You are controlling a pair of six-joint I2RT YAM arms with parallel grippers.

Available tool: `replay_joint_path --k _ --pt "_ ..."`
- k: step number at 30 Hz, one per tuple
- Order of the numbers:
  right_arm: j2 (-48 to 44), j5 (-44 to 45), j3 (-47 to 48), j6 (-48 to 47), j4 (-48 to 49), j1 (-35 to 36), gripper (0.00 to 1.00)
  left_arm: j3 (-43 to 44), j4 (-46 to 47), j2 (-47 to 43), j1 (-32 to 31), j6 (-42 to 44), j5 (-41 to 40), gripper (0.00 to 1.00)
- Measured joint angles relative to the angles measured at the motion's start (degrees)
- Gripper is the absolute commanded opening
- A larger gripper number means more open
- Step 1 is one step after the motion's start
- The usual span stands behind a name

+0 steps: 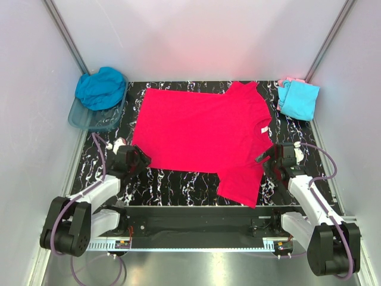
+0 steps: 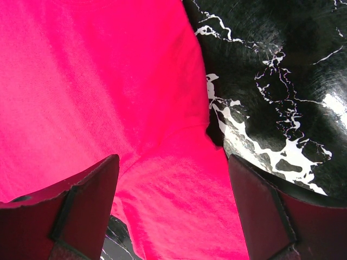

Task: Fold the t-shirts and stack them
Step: Fold the tshirt

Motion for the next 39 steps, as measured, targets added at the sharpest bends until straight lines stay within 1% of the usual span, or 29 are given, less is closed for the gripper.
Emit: replay_joint_path --k 3,4,6,7,9,10,12,21,25,30,33,35,39 --pt "0.0 0.0 0.0 0.0 0.0 0.0 0.88 1.4 0.3 2.3 -0.4 -0.2 -0.2 0.60" --pt "0.0 0.0 0.0 0.0 0.0 0.0 0.88 2.1 0.5 3.5 -0.7 -0.2 -0.3 0.54" --pt "0.0 0.0 0.0 0.0 0.0 0.0 0.88 3.4 0.5 5.7 -1.2 -0.3 -0.5 0.45" --pt "0.0 0.0 0.0 0.0 0.0 0.0 0.88 4.0 0.6 6.8 -1.5 -0.3 -0.6 0.32" --pt "0.0 0.0 0.0 0.0 0.0 0.0 0.88 4.7 0.5 8.3 -1.9 -0.4 -0.6 0.21" --pt "0.0 0.0 0.0 0.0 0.0 0.0 0.88 4.8 0.5 8.8 -2.1 -0.5 -0.6 0.09" --pt "0.0 0.1 0.0 0.0 0.0 0.0 0.87 4.9 0.5 9.2 -2.3 -0.4 -0.6 0.01" --pt "0.3 -0.1 0.0 0.4 0.0 -1.2 0.84 4.8 -0.8 7.7 -2.8 -0.2 -0.6 0.00" --pt "0.5 -0.1 0.0 0.9 -0.1 -1.6 0.83 4.4 -2.6 4.1 -2.9 -0.2 -0.6 0.00" --pt "0.7 0.0 0.0 1.6 -1.2 -2.5 0.83 4.2 -5.7 -3.2 -2.9 -0.2 -0.8 0.00" --pt "2.3 0.0 0.4 1.9 -1.3 -2.8 0.83 4.2 -6.7 -6.7 -2.9 -0.2 -1.3 0.00" --pt "4.7 -0.3 0.9 2.0 -1.2 -2.8 0.83 4.2 -7.0 -7.2 -2.9 -0.2 -1.5 0.00" --pt "8.8 -2.1 1.5 2.2 0.3 -3.1 0.80 4.2 -8.2 -7.1 -2.9 -0.2 -1.5 0.00"
